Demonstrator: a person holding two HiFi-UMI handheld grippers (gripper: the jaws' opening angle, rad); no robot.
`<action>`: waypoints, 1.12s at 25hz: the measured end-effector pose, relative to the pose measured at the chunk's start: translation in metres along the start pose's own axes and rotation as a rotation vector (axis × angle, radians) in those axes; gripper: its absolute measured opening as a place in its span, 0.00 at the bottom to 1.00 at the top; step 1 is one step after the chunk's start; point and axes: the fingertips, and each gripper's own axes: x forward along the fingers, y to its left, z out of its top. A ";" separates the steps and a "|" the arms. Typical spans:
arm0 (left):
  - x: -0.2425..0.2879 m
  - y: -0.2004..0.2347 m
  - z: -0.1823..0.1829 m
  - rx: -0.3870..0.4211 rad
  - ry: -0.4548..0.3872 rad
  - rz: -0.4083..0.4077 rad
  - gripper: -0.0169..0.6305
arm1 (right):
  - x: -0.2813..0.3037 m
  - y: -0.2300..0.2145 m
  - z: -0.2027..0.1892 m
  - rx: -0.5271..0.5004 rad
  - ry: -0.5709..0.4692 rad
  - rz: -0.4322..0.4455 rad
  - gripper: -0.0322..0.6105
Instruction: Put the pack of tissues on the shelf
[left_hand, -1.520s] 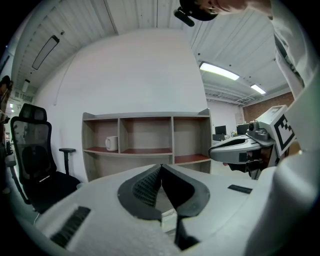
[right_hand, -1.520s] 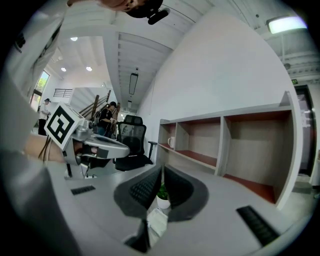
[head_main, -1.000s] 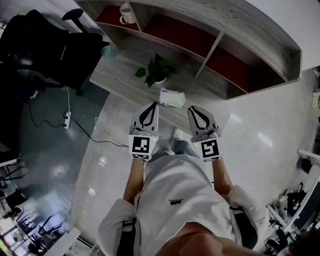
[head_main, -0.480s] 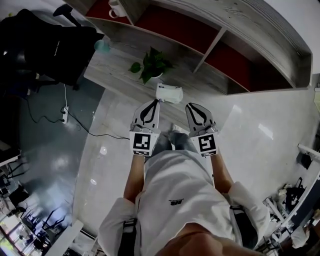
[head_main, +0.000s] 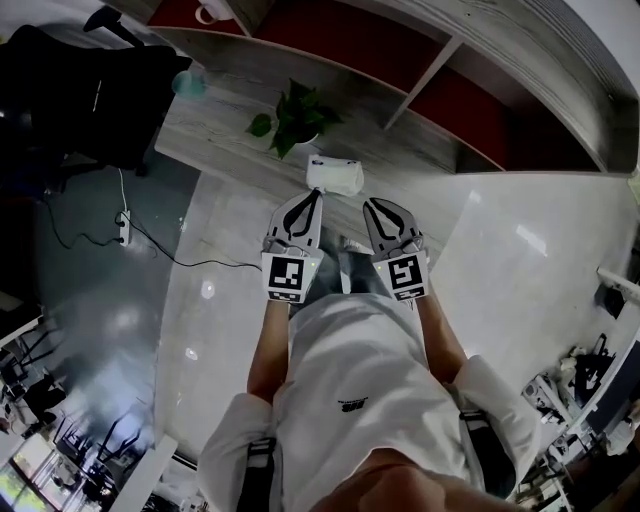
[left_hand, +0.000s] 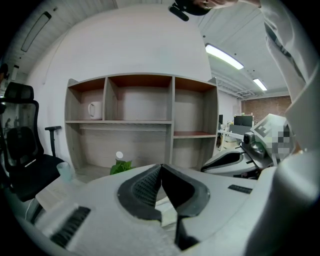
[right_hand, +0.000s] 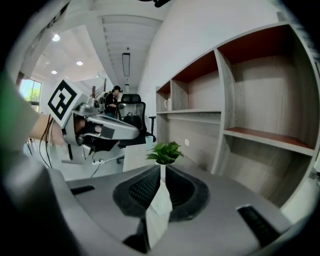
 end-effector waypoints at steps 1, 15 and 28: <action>0.002 0.000 -0.003 -0.001 0.004 -0.008 0.07 | 0.003 0.001 -0.004 0.002 0.008 -0.002 0.12; 0.031 0.002 -0.043 -0.006 0.081 -0.120 0.07 | 0.038 0.001 -0.057 0.048 0.120 -0.047 0.16; 0.053 0.005 -0.066 0.000 0.116 -0.166 0.07 | 0.066 0.001 -0.094 0.044 0.212 -0.037 0.18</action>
